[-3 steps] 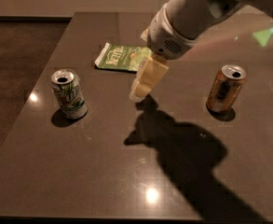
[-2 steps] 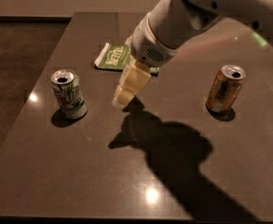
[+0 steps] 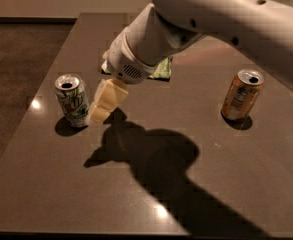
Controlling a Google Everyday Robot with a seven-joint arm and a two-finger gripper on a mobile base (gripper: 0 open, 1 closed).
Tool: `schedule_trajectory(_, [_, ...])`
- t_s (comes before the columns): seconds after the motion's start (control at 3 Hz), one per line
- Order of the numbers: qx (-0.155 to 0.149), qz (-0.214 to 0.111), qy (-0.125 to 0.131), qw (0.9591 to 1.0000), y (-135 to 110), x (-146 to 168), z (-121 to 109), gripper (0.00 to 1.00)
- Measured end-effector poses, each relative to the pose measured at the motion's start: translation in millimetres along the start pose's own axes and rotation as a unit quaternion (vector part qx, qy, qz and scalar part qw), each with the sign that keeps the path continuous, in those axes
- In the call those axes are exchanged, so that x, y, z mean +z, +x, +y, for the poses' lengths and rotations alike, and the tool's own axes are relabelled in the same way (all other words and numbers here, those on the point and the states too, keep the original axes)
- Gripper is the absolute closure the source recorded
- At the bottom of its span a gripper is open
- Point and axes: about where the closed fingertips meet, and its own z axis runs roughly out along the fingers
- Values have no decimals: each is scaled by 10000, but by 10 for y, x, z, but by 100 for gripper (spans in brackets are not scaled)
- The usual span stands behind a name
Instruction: Pick 7up can
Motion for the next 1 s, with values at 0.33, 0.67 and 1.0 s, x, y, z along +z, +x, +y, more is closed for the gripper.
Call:
schedule_trajectory(0.33, [135, -164, -16, 9998, -166, 234, -25, 0])
schedule_trajectory(0.67, [219, -301, 7, 9993, -316, 412, -48, 0])
schedule_trajectory(1.0, [241, -407, 27, 9989, -376, 532, -56, 0])
